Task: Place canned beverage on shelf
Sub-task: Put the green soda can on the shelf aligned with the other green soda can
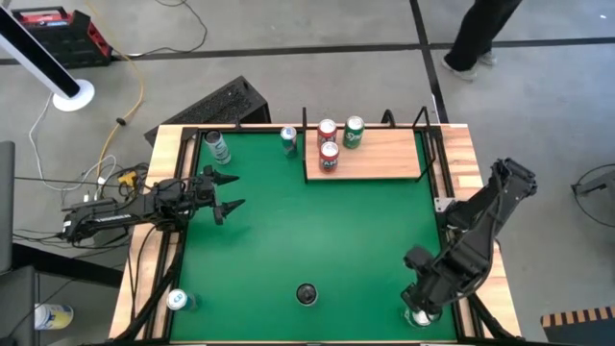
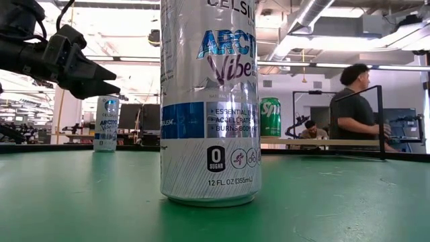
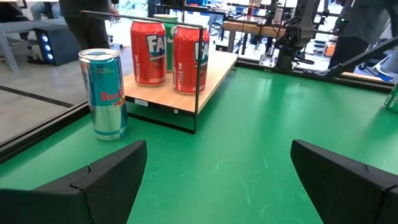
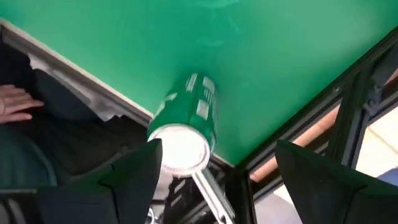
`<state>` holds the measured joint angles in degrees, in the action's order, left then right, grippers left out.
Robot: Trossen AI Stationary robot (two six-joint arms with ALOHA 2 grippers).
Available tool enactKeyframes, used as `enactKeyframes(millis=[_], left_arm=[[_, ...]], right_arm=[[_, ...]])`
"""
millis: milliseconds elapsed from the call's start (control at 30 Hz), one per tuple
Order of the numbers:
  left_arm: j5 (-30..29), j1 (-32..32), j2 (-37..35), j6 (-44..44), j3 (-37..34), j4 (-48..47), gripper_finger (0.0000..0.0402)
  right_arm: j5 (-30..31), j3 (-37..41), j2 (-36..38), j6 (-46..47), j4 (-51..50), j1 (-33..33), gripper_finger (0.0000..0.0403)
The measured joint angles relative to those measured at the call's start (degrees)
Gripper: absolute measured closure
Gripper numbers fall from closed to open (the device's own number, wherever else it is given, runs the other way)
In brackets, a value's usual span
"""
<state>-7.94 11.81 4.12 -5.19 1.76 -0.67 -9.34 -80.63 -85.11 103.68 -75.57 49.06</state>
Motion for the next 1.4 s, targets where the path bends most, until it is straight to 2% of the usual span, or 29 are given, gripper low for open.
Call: enactKeyframes(millis=[167, 300, 667, 1067, 1400], left_arm=[[0.0, 0.0, 0.0, 0.0, 0.0, 0.0, 0.0020], [0.0, 0.0, 0.0, 0.0, 0.0, 0.0, 0.0020], [0.0, 0.0, 0.0, 0.0, 0.0, 0.0, 0.0020], [0.0, 0.0, 0.0, 0.0, 0.0, 0.0, 0.0020], [0.0, 0.0, 0.0, 0.0, 0.0, 0.0, 0.0020]], right_arm=[[-0.5, -0.1, -0.5, -2.1, 5.0, 2.2, 0.0067], [0.8, -0.1, -0.5, -2.5, 5.4, 4.3, 0.0061], [8.3, -0.1, -1.1, -1.9, 5.8, 10.7, 0.0043], [6.6, -0.1, -9.0, -8.3, 6.4, 9.9, 0.0036], [6.4, -0.1, -8.6, -9.4, 7.4, 9.3, 0.0021]])
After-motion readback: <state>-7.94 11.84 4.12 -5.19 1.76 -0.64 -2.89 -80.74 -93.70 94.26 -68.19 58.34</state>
